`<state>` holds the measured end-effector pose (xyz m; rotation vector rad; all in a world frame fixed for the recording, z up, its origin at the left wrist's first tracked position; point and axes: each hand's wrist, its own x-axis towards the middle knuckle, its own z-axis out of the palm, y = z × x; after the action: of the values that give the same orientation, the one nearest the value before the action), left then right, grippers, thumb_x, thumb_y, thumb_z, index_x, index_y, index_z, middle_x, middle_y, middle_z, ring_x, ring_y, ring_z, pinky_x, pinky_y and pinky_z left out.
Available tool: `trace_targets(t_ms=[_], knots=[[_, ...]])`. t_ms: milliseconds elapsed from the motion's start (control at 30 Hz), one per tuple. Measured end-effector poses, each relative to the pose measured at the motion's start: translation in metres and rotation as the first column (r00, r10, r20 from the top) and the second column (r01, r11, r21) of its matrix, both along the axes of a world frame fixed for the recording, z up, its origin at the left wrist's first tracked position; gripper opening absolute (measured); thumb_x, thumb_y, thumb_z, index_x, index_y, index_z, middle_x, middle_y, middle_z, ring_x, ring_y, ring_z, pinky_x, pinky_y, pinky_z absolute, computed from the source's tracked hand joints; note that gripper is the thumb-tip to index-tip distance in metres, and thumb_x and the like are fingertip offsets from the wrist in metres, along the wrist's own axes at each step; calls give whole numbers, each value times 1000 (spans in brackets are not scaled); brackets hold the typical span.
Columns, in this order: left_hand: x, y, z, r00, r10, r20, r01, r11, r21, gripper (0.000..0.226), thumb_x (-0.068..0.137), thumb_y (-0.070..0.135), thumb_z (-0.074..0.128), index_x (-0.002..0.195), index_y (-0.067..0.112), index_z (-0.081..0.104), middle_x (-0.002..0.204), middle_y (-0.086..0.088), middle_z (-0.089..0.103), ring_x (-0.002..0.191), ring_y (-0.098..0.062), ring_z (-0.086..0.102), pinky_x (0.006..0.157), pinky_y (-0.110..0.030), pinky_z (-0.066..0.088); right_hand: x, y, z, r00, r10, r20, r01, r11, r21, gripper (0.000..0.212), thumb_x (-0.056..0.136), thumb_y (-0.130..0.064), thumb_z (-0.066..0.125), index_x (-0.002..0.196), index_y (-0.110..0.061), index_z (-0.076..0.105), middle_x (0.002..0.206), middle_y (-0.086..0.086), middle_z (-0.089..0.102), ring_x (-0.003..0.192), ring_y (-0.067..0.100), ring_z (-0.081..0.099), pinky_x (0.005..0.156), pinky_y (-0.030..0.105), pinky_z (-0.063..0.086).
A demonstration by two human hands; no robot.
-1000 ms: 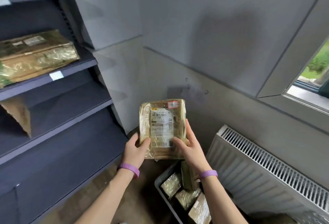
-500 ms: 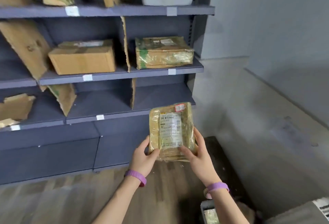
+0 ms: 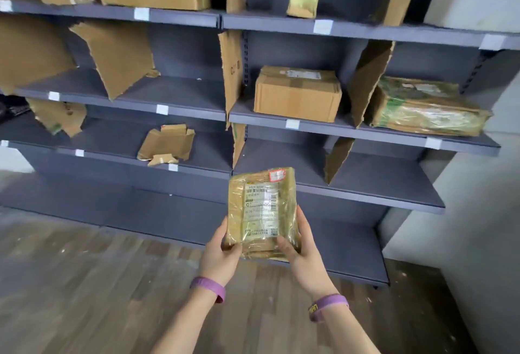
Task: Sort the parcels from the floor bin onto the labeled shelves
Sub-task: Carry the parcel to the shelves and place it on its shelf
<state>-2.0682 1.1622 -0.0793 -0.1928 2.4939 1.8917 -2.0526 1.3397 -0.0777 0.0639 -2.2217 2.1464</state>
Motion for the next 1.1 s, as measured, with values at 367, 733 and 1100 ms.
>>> trace_targets(t_ms=[367,733,1100], knots=[[-46,-151,-18,970,234,64,-235,972,-1,60,89,-1,54,135,38,45,104,23,64,89,7,60,69,-6,42,-94,-149,-18,971,230,64,-234,970,66,63,96,-8,58,143,-39,29,139,-24,47,127,-8,46,103,14,40],[-166,-282,-54,874,465,141,-469,883,-10,58,75,-14,63,117,28,64,98,8,71,99,-13,65,85,-20,49,-251,-287,-59,911,347,225,-367,928,56,65,85,2,65,134,-22,29,121,-20,47,98,-31,46,76,-3,39],[-272,-362,-52,851,495,177,-501,865,-9,65,74,-13,62,128,23,58,93,24,69,80,12,60,73,-10,49,-357,-367,-61,897,347,274,-381,921,84,73,80,-8,76,136,-22,30,137,-8,40,121,3,48,108,27,39]])
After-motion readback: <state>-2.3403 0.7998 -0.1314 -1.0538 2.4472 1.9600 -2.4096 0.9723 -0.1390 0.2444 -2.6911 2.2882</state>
